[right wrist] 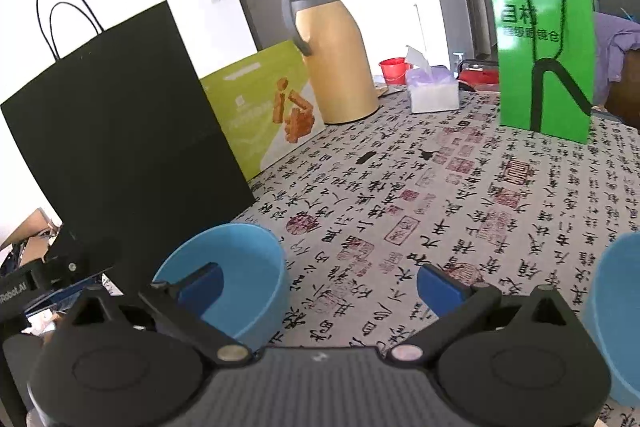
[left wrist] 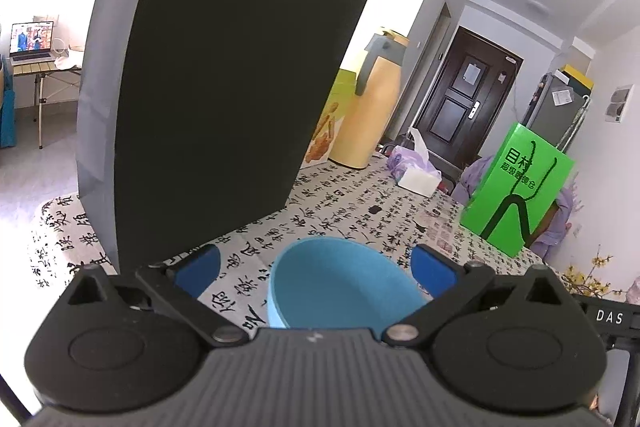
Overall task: Organize plates and bowls
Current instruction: 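Raise both open grippers and move back toward the remaining blue bowls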
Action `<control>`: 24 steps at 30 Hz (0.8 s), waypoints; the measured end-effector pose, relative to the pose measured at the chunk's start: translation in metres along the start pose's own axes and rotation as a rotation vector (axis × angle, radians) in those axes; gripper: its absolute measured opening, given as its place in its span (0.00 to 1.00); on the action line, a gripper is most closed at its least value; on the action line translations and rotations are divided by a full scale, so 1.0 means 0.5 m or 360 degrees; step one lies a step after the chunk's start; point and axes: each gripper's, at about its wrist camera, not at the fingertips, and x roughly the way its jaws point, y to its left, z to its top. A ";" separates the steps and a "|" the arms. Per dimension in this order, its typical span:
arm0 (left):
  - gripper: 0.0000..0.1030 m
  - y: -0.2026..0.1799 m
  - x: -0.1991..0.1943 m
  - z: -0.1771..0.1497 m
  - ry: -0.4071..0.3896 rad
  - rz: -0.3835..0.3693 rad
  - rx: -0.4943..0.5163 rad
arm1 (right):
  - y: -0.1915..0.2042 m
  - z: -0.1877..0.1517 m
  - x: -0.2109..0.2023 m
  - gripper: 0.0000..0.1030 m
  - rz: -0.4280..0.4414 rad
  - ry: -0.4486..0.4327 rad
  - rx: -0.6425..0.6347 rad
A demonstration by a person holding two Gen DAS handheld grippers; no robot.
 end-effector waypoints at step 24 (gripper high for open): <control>1.00 -0.081 -0.053 -0.017 -0.0017 -0.0054 0.0048 | -0.073 -0.020 -0.120 1.00 -0.0047 -0.0171 0.0086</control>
